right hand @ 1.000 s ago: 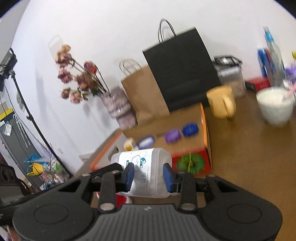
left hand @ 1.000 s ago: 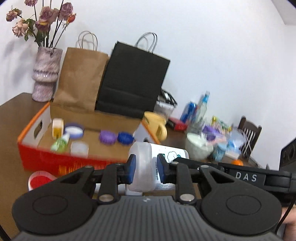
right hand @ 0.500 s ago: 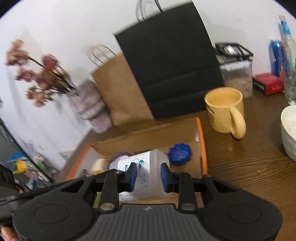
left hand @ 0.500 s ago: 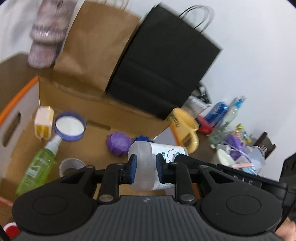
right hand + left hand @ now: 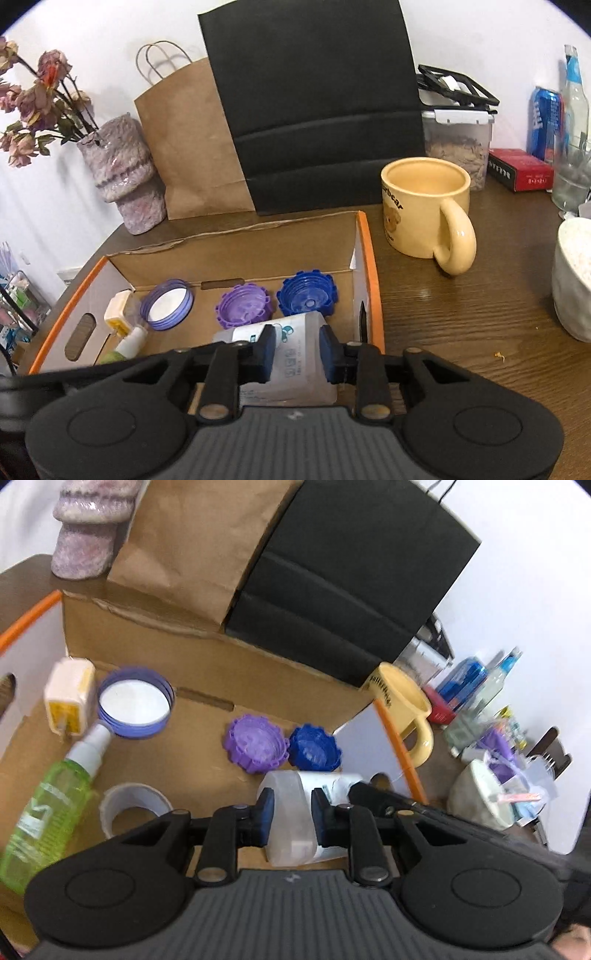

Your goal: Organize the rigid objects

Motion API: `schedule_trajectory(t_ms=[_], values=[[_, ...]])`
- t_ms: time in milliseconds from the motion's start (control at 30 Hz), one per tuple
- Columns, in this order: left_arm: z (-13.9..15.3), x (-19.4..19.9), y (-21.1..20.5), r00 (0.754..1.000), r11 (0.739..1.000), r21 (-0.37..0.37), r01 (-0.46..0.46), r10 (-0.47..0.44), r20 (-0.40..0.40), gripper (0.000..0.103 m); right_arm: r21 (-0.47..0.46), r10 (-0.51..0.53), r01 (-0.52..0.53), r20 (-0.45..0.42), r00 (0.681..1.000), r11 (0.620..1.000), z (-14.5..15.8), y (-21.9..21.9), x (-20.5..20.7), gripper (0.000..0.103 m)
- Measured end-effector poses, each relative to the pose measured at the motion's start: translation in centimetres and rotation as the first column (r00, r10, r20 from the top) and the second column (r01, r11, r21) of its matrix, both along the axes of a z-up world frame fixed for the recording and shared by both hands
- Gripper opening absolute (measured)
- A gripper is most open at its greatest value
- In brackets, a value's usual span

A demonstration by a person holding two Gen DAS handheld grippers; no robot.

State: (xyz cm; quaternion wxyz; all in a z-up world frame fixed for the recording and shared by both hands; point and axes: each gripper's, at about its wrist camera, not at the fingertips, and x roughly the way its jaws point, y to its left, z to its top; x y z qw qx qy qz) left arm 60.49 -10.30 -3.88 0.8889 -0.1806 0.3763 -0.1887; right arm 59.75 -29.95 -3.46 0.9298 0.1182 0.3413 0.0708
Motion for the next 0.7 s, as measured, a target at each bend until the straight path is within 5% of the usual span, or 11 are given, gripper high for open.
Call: schedule_trajectory(t_ms=[67,200,367,500,700], values=[[1.7,-1.2,1.4,0.999,1.0,0.015,-0.004,0.003,0.051,0.028,-0.018,0.01,-0.009,0.035,0.999,1.0,1.0,0.1,-0.9,0.034],[5.8,-5.0,4.3,0.981,0.99,0.135,-0.044,0.018,0.191,0.058,-0.05,0.028,-0.022,0.124,0.992,0.999,4.4,-0.1,-4.4,0.045],[8.5,-13.1,7.2,0.925,0.933,0.307,-0.186,0.061,0.376,0.073,-0.133,0.122,-0.091,0.247,0.961,0.987,7.5,0.3,-12.5,0.088],[8.4,-20.6,8.9,0.87,0.91,0.333,-0.247,0.056,0.49,0.081,-0.211,0.167,-0.102,0.314,0.935,0.972,7.2,1.2,-19.6,0.091],[6.4,-29.8,10.9,0.827,0.913,0.279,-0.297,0.101,0.553,0.081,-0.207,0.152,-0.078,0.371,0.916,0.975,5.3,2.3,-28.6,0.092]])
